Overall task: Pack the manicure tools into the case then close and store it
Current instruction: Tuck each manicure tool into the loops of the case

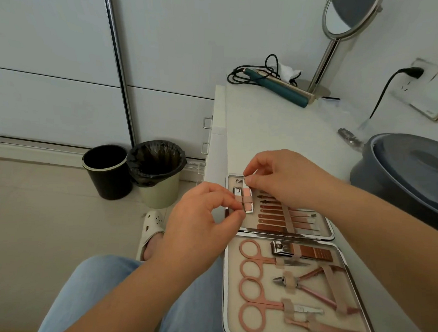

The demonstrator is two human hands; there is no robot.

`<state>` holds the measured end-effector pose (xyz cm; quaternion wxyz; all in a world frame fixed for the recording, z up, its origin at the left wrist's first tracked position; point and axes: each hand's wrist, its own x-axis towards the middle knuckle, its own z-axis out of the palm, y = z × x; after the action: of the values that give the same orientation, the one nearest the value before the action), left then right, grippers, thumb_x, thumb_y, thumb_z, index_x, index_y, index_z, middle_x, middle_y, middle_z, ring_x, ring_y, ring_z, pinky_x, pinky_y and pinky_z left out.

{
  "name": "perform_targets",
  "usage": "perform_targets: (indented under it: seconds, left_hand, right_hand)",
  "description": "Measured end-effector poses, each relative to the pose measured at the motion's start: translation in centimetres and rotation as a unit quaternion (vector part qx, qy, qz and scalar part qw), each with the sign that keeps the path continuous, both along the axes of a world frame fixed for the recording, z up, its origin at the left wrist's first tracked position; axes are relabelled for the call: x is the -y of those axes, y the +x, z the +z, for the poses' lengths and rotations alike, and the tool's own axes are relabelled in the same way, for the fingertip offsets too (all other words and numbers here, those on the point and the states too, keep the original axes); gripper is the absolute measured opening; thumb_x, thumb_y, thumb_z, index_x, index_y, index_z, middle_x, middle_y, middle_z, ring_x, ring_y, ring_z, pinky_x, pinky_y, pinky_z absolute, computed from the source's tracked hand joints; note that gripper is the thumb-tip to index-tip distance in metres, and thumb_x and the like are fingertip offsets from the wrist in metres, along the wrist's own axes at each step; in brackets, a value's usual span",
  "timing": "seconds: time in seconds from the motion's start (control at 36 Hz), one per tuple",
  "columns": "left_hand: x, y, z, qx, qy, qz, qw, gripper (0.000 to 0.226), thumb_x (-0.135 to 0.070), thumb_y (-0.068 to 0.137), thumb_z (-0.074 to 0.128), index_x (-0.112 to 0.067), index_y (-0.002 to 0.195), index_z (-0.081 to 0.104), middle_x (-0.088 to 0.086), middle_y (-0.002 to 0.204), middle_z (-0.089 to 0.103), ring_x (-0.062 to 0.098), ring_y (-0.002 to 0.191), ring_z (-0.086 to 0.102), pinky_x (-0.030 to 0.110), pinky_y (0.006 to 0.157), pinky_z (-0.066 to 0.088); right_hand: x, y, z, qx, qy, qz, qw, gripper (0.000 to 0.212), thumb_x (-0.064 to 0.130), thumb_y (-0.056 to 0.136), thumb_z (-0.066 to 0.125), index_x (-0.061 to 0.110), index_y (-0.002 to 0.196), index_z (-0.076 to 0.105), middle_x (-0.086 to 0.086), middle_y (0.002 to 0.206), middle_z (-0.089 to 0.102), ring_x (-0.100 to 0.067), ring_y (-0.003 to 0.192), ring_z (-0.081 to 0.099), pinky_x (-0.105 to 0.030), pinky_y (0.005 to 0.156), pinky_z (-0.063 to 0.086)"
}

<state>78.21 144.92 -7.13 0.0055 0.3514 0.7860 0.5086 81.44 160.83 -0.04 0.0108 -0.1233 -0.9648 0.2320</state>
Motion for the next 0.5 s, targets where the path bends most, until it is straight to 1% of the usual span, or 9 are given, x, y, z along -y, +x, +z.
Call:
perform_targets:
  seconds: [0.08, 0.17, 0.22, 0.31, 0.39, 0.47, 0.5]
  left_hand:
    - [0.0, 0.0, 0.0, 0.005, 0.009, 0.004, 1.0, 0.006, -0.039, 0.069, 0.061, -0.044, 0.065, 0.06, -0.025, 0.086, 0.056, -0.007, 0.092, 0.05, 0.0, 0.074, 0.034]
    - [0.0, 0.1, 0.0, 0.001, 0.005, 0.004, 1.0, 0.005, -0.041, 0.069, 0.06, -0.044, 0.066, 0.06, -0.025, 0.087, 0.056, -0.007, 0.092, 0.05, -0.001, 0.073, 0.033]
    - [0.1, 0.1, 0.0, 0.0, -0.001, 0.002, 1.0, 0.003, -0.043, 0.069, 0.058, -0.045, 0.068, 0.06, -0.026, 0.088, 0.056, -0.007, 0.093, 0.05, 0.0, 0.073, 0.034]
    - [0.2, 0.2, 0.0, 0.003, 0.0, 0.005, 1.0, 0.006, -0.043, 0.07, 0.057, -0.043, 0.071, 0.062, -0.026, 0.089, 0.056, -0.007, 0.094, 0.05, 0.001, 0.075, 0.035]
    - [0.2, 0.3, -0.1, 0.001, 0.001, 0.004, 1.0, 0.01, -0.038, 0.074, 0.058, -0.037, 0.076, 0.067, -0.025, 0.09, 0.056, -0.007, 0.094, 0.05, 0.002, 0.076, 0.036]
    - [0.4, 0.3, -0.1, 0.0, 0.009, -0.01, 1.0, 0.011, -0.026, 0.079, 0.06, -0.033, 0.08, 0.069, -0.025, 0.093, 0.056, -0.008, 0.096, 0.05, 0.001, 0.077, 0.035]
    - [0.6, 0.3, -0.1, 0.003, 0.013, -0.021, 1.0, 0.014, -0.021, 0.081, 0.06, -0.032, 0.082, 0.069, -0.025, 0.094, 0.057, -0.008, 0.096, 0.05, 0.001, 0.078, 0.036]
  right_hand:
    - [0.3, 0.6, -0.4, -0.003, 0.043, 0.009, 0.999, 0.003, 0.035, 0.083, 0.058, 0.035, 0.084, 0.061, 0.016, 0.085, 0.058, -0.005, 0.086, 0.053, -0.018, 0.067, 0.038]
    - [0.5, 1.0, -0.7, -0.003, 0.029, 0.008, 1.0, 0.005, 0.034, 0.083, 0.058, 0.035, 0.085, 0.062, 0.016, 0.086, 0.058, -0.006, 0.086, 0.053, -0.017, 0.068, 0.038]
    - [0.5, 1.3, -0.8, -0.003, 0.033, 0.009, 0.999, 0.007, 0.035, 0.084, 0.057, 0.035, 0.088, 0.063, 0.016, 0.086, 0.056, -0.004, 0.085, 0.052, -0.013, 0.069, 0.036]
    - [0.6, 1.9, -1.0, -0.017, 0.02, 0.005, 1.0, 0.005, 0.036, 0.084, 0.056, 0.038, 0.085, 0.061, 0.019, 0.084, 0.055, -0.002, 0.082, 0.051, -0.011, 0.068, 0.035]
    - [0.8, 2.3, -1.4, -0.039, 0.017, -0.003, 0.999, 0.006, 0.037, 0.084, 0.057, 0.039, 0.085, 0.062, 0.02, 0.084, 0.053, -0.002, 0.085, 0.05, -0.017, 0.07, 0.038]
    - [0.8, 2.7, -1.7, -0.063, 0.025, -0.013, 0.998, 0.011, 0.038, 0.084, 0.057, 0.038, 0.09, 0.066, 0.019, 0.089, 0.053, -0.004, 0.089, 0.051, -0.025, 0.079, 0.04]
    - [0.9, 2.9, -1.9, -0.073, 0.029, -0.016, 0.997, 0.014, 0.038, 0.084, 0.057, 0.037, 0.093, 0.067, 0.018, 0.091, 0.052, -0.001, 0.088, 0.05, -0.024, 0.08, 0.039]
